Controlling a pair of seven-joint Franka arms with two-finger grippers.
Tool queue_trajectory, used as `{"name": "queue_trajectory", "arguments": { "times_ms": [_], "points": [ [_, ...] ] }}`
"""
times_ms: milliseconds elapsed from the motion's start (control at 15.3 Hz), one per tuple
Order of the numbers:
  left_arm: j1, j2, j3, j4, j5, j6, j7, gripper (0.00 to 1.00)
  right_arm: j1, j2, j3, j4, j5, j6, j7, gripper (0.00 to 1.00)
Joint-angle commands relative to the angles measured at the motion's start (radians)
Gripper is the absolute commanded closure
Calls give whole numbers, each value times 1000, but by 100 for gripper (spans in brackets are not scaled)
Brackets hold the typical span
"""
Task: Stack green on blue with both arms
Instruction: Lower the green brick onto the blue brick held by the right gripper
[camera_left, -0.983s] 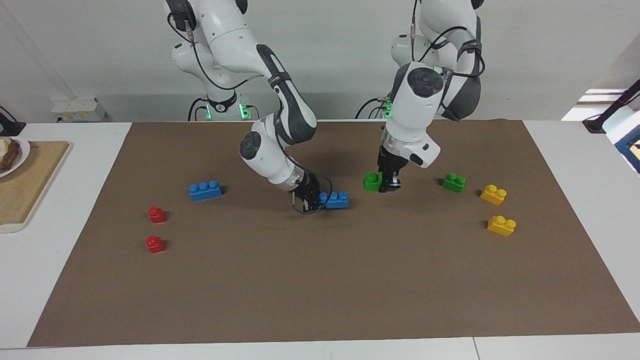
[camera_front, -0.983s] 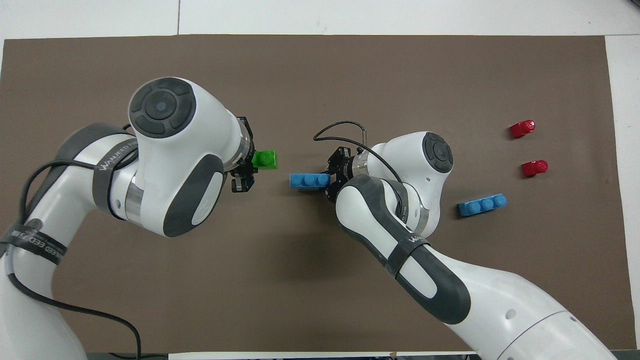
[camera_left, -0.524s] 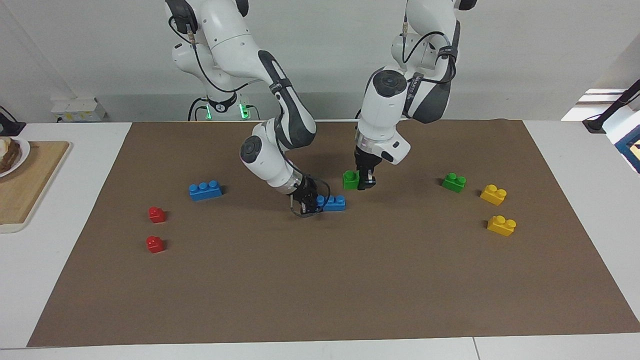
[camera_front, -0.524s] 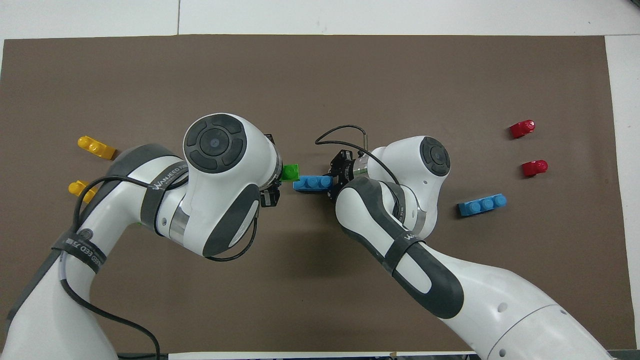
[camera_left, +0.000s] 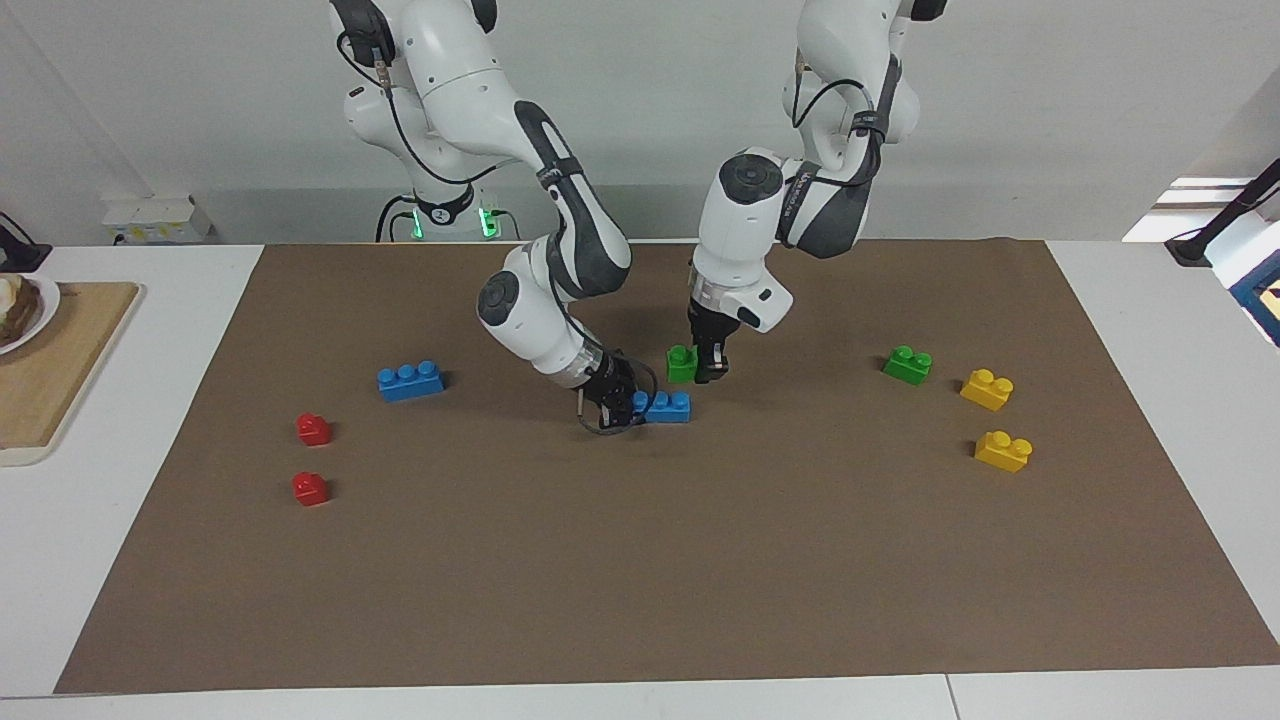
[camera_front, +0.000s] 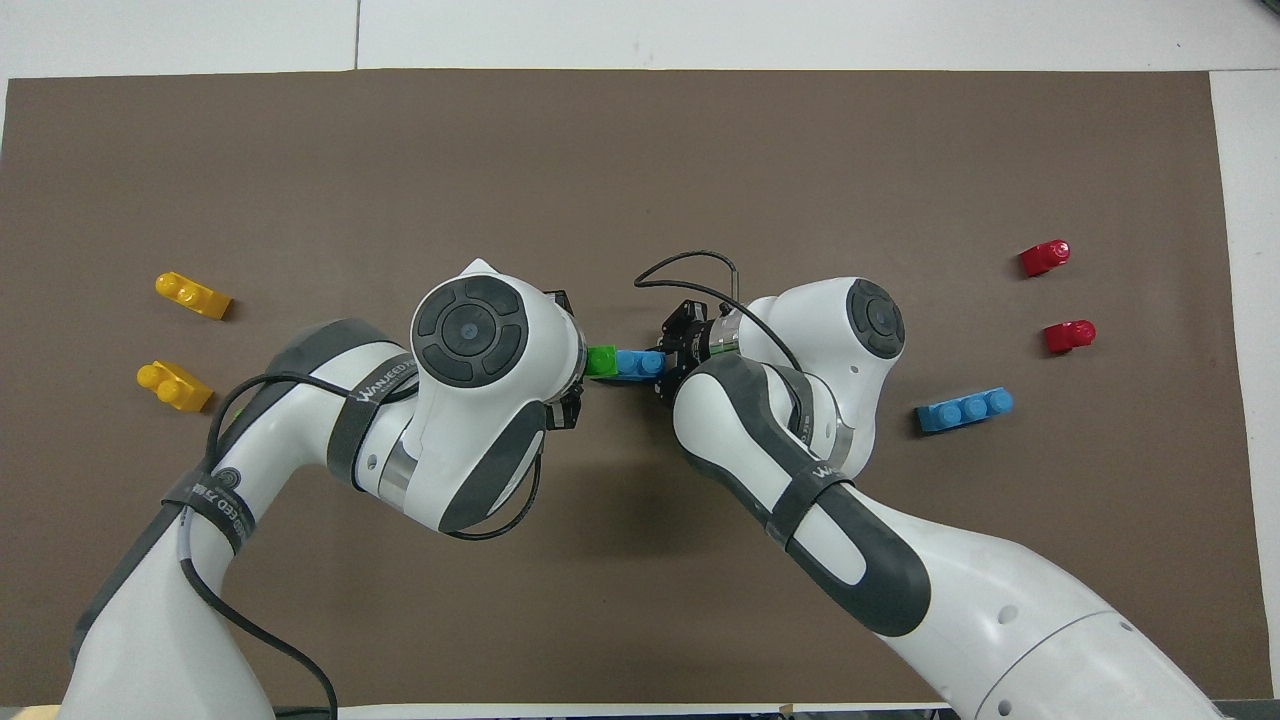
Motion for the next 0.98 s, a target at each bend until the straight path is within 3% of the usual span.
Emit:
{"name": "queue_trajectory", "arguments": {
  "times_ms": [0,917],
  "points": [
    [-33,33,14,-9,27,58,-19,100,5,14,-1,-20,34,49,-40,100],
    [-31,118,14,-4,76,143,110,100,5,13,-1,-38,48,71,-63,100]
  ]
}}
